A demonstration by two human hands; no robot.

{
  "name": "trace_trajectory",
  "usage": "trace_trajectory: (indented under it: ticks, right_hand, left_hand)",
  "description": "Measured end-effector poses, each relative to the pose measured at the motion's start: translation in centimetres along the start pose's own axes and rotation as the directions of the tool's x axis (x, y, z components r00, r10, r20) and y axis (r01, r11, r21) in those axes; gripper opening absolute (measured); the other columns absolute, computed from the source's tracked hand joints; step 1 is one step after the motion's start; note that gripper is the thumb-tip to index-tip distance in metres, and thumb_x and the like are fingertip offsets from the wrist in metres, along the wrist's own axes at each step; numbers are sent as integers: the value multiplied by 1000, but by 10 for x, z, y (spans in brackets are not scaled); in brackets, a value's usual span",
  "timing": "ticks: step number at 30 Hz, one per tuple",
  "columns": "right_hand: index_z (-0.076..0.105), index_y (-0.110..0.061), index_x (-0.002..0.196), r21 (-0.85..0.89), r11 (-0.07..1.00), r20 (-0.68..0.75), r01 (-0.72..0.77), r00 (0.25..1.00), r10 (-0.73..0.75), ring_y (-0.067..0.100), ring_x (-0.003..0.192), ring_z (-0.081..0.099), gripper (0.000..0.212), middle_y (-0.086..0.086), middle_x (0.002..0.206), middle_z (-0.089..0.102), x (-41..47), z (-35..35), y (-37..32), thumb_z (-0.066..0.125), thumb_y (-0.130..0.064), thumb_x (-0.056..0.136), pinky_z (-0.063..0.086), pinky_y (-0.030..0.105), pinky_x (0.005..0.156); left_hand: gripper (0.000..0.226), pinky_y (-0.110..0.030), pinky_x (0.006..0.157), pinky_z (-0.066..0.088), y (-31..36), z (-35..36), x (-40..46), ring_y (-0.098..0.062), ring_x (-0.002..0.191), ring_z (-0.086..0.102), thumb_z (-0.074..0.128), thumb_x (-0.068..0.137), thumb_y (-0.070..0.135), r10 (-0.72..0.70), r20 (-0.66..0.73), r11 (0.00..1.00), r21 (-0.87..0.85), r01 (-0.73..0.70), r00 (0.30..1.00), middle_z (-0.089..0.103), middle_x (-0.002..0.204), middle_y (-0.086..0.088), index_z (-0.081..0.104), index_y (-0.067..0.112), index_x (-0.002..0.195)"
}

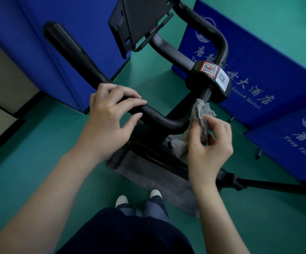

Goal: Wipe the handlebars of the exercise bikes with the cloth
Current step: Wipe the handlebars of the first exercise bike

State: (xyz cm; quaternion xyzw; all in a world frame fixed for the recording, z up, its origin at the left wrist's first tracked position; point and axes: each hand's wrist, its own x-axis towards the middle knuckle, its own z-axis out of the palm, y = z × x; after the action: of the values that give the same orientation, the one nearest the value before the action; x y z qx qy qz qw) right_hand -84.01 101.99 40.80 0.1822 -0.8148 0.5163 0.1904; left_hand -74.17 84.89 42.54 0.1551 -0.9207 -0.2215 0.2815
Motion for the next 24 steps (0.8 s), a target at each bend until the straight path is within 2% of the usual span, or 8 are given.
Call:
trace_trajectory:
  ticks: [3,8,12,15,18,21,24]
  right_hand:
    - [67,-2,91,17,1000,58,21,998,-22,11,82,56,7,8,87,60,-11,0,-2,65,-1,84,49,28,69]
    - [67,1,93,-27,993,104,118,988,-114,11,86,54,11,12,90,60,1,-4,7,65,4,83,44,17,80]
    - [67,0,94,-62,993,129,100,987,-92,6,86,51,10,12,92,61,32,-2,18,64,2,84,41,12,79]
    - [68,-3,96,-52,994,181,100,979,-89,-1,86,49,13,6,93,59,54,0,26,63,-1,84,41,10,79]
    - [68,-4,98,-41,992,223,116,969,-104,-1,86,48,14,0,93,56,70,2,33,64,-3,85,40,8,77]
    - [68,-4,98,-28,988,252,150,958,-138,-2,86,47,14,-1,93,55,83,3,40,65,-3,84,35,2,78]
    - [68,-4,97,7,985,289,174,942,-169,-2,86,47,14,-1,93,55,97,2,47,67,-1,83,35,1,78]
  left_hand:
    - [27,-28,90,24,1,1,0,-19,106,40,61,86,29,-3,-1,1000,5,3,1000,60,109,6,68,18,109]
    - [25,-27,89,23,5,2,0,-19,106,40,61,86,29,-7,-25,1000,24,8,1000,60,108,5,68,16,107]
    - [23,-27,88,23,6,4,0,-20,105,40,62,86,27,-18,-51,999,33,19,999,61,106,4,68,16,105]
    - [21,-28,88,23,9,5,1,-20,105,40,62,87,27,-33,-68,998,49,36,997,61,105,5,69,16,103]
    - [20,-29,87,22,15,8,2,-21,103,44,60,89,28,-37,-94,992,120,48,995,61,102,4,69,15,100]
    - [22,-29,88,20,24,13,8,-21,103,48,56,90,32,-68,-102,979,184,86,992,61,100,4,69,16,99]
    - [21,-29,88,21,36,23,20,-20,100,52,56,90,32,-104,-117,967,222,128,988,61,98,6,68,18,99]
